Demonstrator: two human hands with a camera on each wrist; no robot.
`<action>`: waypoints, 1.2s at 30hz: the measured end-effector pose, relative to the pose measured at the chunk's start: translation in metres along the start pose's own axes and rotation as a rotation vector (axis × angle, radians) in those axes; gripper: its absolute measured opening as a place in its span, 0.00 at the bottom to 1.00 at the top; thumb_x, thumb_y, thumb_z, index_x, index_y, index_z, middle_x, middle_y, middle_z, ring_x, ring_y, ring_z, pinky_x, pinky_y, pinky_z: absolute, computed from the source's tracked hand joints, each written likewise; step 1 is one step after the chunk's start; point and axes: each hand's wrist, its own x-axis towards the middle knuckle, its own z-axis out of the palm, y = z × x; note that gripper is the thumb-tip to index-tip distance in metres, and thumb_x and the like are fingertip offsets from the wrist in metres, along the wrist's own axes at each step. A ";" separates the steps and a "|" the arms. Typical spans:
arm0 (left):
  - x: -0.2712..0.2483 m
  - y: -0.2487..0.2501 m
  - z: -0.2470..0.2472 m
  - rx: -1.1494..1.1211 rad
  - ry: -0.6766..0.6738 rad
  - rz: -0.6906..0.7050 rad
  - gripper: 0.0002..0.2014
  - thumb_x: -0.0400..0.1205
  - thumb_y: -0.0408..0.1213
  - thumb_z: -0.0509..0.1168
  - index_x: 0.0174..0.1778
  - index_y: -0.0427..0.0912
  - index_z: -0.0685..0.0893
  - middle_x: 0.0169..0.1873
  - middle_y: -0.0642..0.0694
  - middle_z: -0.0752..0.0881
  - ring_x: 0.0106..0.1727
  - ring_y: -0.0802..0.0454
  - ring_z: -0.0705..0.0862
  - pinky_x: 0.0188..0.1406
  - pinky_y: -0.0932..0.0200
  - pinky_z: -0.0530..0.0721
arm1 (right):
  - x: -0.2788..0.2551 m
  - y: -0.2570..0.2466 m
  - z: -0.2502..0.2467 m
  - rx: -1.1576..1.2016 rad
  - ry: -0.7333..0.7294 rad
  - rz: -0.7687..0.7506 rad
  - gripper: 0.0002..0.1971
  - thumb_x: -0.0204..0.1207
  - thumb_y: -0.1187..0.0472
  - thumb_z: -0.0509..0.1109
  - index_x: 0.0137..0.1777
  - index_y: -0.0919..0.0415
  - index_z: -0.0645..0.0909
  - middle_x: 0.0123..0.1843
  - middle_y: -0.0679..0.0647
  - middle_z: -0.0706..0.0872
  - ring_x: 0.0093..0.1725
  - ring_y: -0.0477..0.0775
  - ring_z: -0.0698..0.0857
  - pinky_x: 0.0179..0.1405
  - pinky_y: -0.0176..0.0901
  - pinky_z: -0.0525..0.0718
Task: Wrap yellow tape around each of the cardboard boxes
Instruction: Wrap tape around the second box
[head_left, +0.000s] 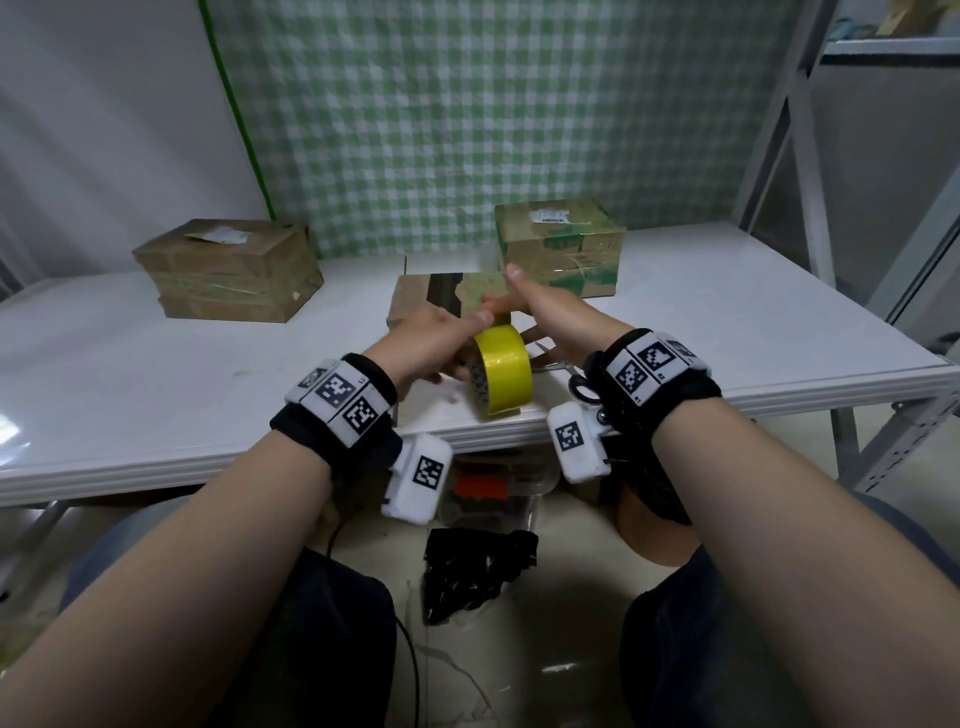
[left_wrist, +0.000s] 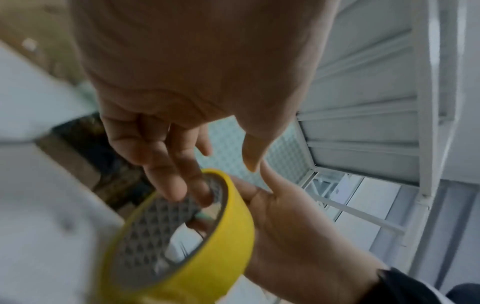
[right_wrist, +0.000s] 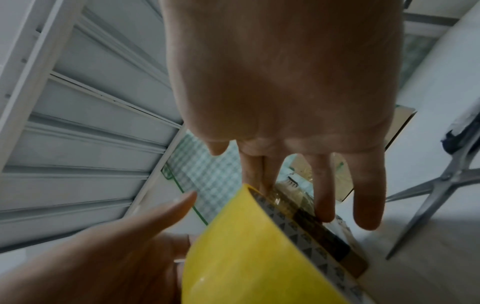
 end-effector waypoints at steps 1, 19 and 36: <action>-0.001 -0.001 0.007 -0.068 -0.039 -0.018 0.17 0.88 0.54 0.64 0.47 0.42 0.85 0.41 0.42 0.90 0.35 0.51 0.86 0.36 0.58 0.81 | 0.000 0.001 0.000 0.009 -0.006 0.003 0.33 0.84 0.27 0.47 0.69 0.43 0.86 0.80 0.41 0.77 0.68 0.60 0.82 0.70 0.68 0.80; -0.017 0.010 0.019 -0.547 -0.225 -0.250 0.17 0.91 0.49 0.60 0.69 0.41 0.76 0.41 0.35 0.92 0.35 0.43 0.92 0.48 0.43 0.91 | 0.001 0.000 -0.009 -0.241 0.012 -0.109 0.17 0.91 0.50 0.58 0.67 0.49 0.88 0.74 0.29 0.79 0.72 0.78 0.77 0.61 0.71 0.85; -0.020 0.005 0.018 -0.529 -0.245 -0.392 0.16 0.92 0.43 0.59 0.63 0.33 0.80 0.39 0.37 0.93 0.33 0.44 0.93 0.46 0.45 0.89 | 0.004 0.001 -0.012 -0.192 0.005 -0.204 0.15 0.91 0.53 0.61 0.67 0.51 0.87 0.81 0.40 0.77 0.73 0.44 0.76 0.55 0.43 0.78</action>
